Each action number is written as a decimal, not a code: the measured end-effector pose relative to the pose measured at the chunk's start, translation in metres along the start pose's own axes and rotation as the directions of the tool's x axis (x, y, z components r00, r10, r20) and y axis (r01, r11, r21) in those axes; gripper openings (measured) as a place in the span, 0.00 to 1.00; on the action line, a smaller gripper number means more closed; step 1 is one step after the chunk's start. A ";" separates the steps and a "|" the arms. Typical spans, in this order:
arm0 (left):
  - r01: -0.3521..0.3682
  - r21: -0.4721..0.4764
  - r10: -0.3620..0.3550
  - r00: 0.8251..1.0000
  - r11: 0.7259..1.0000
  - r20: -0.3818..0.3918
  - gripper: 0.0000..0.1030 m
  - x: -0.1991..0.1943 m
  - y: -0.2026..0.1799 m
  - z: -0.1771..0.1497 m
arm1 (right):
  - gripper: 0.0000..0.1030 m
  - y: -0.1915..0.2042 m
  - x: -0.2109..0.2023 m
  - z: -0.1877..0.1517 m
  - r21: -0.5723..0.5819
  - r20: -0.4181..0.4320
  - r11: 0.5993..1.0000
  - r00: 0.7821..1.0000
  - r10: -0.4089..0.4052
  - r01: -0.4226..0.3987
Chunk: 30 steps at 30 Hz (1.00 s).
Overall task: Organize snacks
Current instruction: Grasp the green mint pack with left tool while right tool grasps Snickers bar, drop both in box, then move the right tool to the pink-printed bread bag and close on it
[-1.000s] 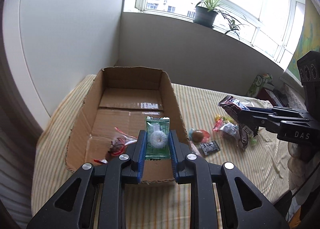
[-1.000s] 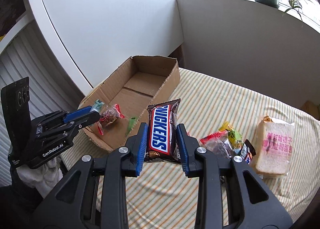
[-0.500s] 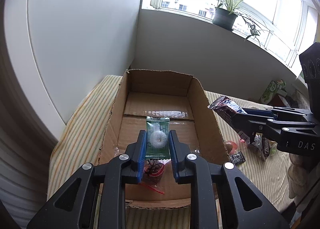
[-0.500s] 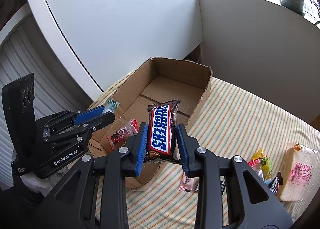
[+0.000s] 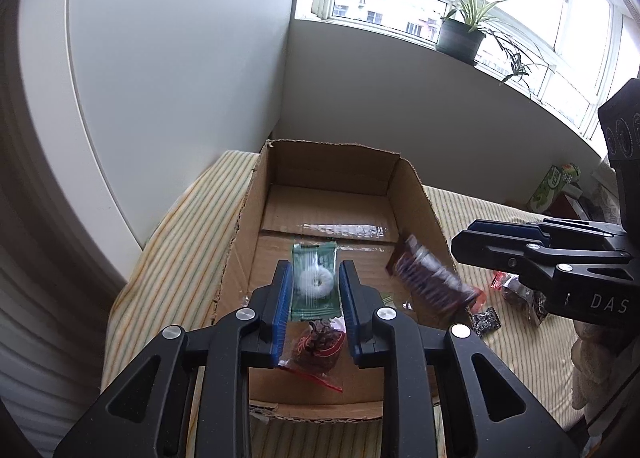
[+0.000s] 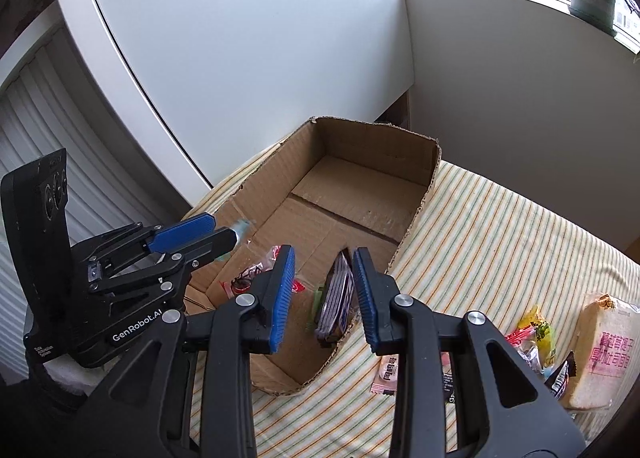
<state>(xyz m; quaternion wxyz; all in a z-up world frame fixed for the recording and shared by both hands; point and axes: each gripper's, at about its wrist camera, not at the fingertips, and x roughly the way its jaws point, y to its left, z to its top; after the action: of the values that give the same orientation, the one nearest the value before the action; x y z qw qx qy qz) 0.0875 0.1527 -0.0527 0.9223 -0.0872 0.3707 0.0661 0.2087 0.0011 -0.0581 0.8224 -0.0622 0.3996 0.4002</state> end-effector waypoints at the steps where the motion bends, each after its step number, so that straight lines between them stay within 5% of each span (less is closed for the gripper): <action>1: -0.004 -0.004 0.004 1.000 1.000 -0.001 0.39 0.000 0.000 0.000 | 0.40 0.000 -0.002 0.000 -0.001 0.006 1.000 1.000 -0.008 0.008; 2: -0.006 -0.009 0.006 1.000 1.000 0.007 0.46 -0.001 0.001 0.000 | 0.46 0.000 -0.005 -0.001 -0.002 0.013 1.000 1.000 -0.014 0.014; 5: -0.007 -0.016 0.007 1.000 1.000 0.014 0.46 -0.004 0.003 0.001 | 0.49 -0.001 -0.012 -0.001 0.003 0.023 1.000 1.000 -0.012 0.012; 11: -0.004 -0.017 0.004 1.000 1.000 0.021 0.46 -0.009 0.001 0.001 | 0.78 -0.009 -0.033 -0.009 0.004 0.057 0.999 0.998 -0.035 0.035; 30: 0.102 0.073 -0.103 0.994 0.992 0.020 0.46 -0.028 -0.066 -0.012 | 0.79 -0.137 -0.142 -0.081 0.214 0.079 0.954 0.970 -0.231 0.210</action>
<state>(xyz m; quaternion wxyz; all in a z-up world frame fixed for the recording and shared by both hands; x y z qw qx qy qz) 0.0716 0.0838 -0.0348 0.9313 -0.0722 0.3569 0.0064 0.2048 -0.2115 -0.0419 0.8835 -0.0011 0.3859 0.2655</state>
